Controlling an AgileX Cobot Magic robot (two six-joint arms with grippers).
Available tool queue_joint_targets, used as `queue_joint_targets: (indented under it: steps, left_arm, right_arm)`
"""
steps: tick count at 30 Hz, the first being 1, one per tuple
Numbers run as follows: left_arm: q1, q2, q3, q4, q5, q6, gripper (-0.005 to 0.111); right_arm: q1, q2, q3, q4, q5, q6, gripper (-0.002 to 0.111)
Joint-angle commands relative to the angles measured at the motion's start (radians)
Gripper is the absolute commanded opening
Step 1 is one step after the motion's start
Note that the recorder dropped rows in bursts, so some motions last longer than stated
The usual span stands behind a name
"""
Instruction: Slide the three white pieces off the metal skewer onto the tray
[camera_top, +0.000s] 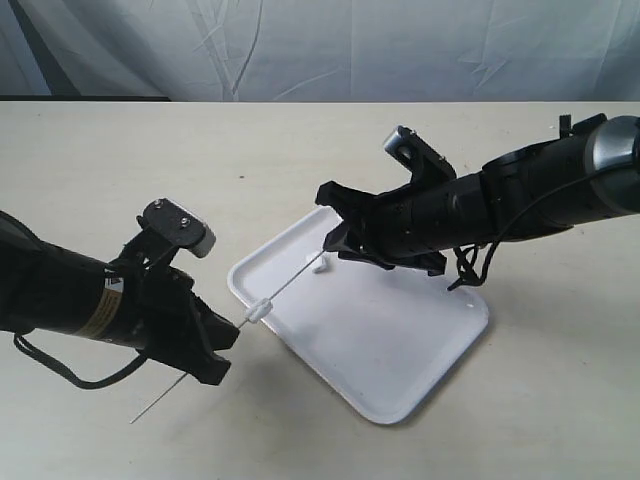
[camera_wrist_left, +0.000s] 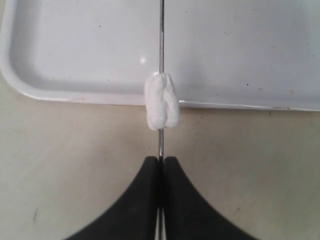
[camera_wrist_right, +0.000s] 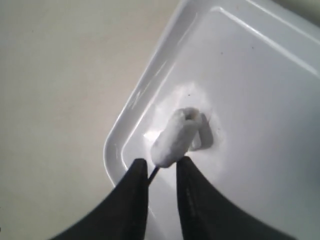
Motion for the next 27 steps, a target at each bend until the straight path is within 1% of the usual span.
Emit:
queue_joint_targets:
  steps: [1,6,12,15,18,19,21,27]
  left_arm:
    - [0.000,-0.006,0.000,0.000,-0.018,-0.006,0.000]
    - [0.000,-0.007,0.040,0.000,-0.007,-0.020,0.000]
    - [0.000,-0.009,0.066,0.000,-0.016,-0.024,0.000]
    - [0.000,-0.013,0.068,0.000,0.000,-0.027,0.000]
    - [0.000,-0.027,0.068,0.000,0.047,-0.023,0.000]
    - [0.000,-0.027,0.058,0.000,0.059,-0.021,0.000]
    - [0.000,-0.027,0.035,0.000,0.062,-0.019,0.000]
    - [0.000,-0.027,-0.040,0.000,0.051,-0.019,0.000]
  right_arm:
    - [-0.004,0.003,-0.031,-0.006,-0.008,-0.011,0.021]
    - [-0.004,0.003,-0.045,-0.006,-0.047,-0.009,0.021]
    - [-0.004,0.003,-0.045,-0.006,-0.069,-0.004,0.021]
    - [-0.004,0.003,-0.045,-0.006,-0.066,-0.004,0.021]
    - [-0.004,0.003,-0.045,-0.015,-0.011,-0.004,0.021]
    - [-0.004,0.003,-0.045,-0.043,0.053,-0.004,0.021]
    - [-0.004,0.003,-0.045,-0.069,0.105,-0.004,0.021]
    - [-0.004,0.003,-0.045,-0.086,0.147,0.008,0.021]
